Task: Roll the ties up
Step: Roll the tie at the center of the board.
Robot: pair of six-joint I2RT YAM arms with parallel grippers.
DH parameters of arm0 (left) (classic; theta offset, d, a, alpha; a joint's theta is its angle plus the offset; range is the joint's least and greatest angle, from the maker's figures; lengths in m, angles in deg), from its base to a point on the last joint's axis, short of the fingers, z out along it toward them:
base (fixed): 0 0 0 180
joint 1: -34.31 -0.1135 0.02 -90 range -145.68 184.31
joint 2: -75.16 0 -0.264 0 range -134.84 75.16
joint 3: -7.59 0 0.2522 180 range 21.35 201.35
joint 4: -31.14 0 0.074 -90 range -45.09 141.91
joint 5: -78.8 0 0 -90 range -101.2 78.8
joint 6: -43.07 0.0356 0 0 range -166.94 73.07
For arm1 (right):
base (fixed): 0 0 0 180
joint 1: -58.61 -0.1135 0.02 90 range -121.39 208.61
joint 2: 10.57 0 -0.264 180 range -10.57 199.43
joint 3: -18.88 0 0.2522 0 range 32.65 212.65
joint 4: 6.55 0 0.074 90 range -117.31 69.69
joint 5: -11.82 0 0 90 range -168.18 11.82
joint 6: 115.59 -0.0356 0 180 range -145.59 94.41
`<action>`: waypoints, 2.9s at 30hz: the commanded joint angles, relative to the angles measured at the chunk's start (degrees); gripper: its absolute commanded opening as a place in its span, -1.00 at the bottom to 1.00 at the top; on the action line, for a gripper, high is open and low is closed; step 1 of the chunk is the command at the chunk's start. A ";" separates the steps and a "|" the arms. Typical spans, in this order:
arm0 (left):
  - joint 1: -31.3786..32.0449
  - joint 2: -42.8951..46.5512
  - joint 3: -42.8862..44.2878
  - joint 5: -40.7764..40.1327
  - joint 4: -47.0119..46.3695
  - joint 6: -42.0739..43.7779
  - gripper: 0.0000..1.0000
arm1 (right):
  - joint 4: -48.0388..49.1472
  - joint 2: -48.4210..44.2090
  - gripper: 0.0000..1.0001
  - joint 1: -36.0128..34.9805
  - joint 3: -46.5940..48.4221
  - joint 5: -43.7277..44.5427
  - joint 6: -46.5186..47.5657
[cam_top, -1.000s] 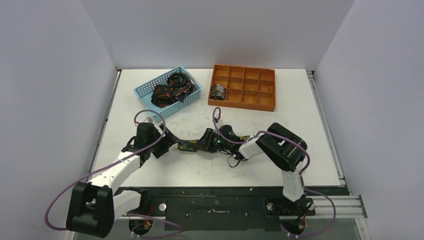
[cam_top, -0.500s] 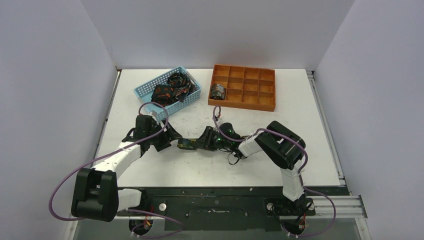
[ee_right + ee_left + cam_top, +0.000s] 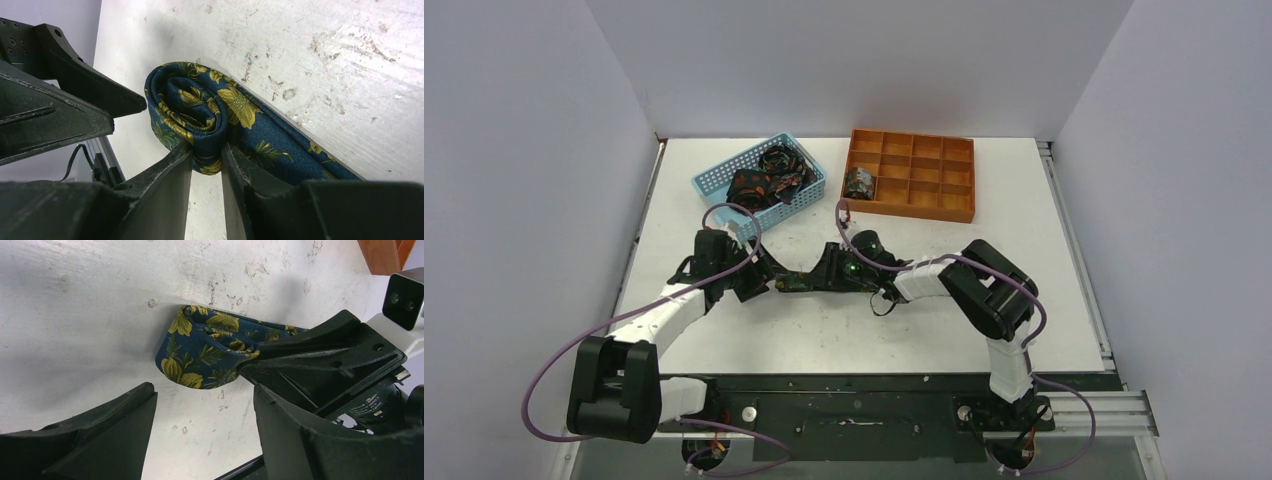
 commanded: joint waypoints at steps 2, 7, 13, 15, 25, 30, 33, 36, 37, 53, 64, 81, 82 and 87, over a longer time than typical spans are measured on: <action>-0.51 -0.60 -0.24 2.10 -3.84 0.61 0.36 | -2.18 -2.05 -0.44 -0.14 3.56 1.37 5.40; -0.60 -0.65 -0.08 2.40 -3.75 0.91 0.34 | -1.77 0.03 -0.44 0.86 3.90 1.14 5.37; -0.78 -0.04 1.24 -0.76 -0.41 2.91 0.34 | -0.89 1.67 -0.34 2.40 3.12 1.05 4.29; -0.85 -0.09 1.66 -2.10 0.10 3.35 0.35 | -0.66 2.07 -0.27 2.91 2.81 1.16 3.96; -0.89 -3.78 4.34 -0.55 -0.49 4.85 0.35 | -2.49 1.81 -0.22 3.69 2.40 3.97 4.77; -1.36 -6.57 6.82 2.87 -1.79 7.17 0.37 | -4.71 2.52 -0.31 3.87 2.76 5.60 5.35; -1.99 -7.37 7.90 4.82 -2.48 9.28 0.39 | -5.97 2.99 -0.35 4.14 2.52 6.20 5.35; -2.01 -7.38 8.03 5.12 -2.58 11.50 0.43 | -7.19 3.39 -0.37 4.43 2.32 6.67 5.59; -2.01 -7.63 8.22 5.09 -2.60 11.99 0.44 | -7.51 3.62 -0.37 4.48 2.32 6.86 5.64; -0.11 -22.29 22.38 7.24 8.81 26.04 0.32 | -9.78 4.88 -0.40 4.91 2.41 8.71 6.93; 3.26 -22.57 19.94 5.57 -0.56 25.83 0.30 | -9.23 5.54 -0.40 4.61 2.76 8.42 6.99; 2.98 -28.51 20.11 12.45 -1.99 26.08 -0.24 | -9.23 5.06 -0.42 3.97 2.46 8.33 7.55; 2.99 -28.57 19.97 12.89 -2.28 25.82 -0.33 | -9.23 4.87 -0.42 3.98 2.40 8.33 7.50; 2.98 -26.97 17.59 15.05 -4.85 24.11 -0.76 | -9.73 2.90 -0.39 3.79 1.77 8.74 6.92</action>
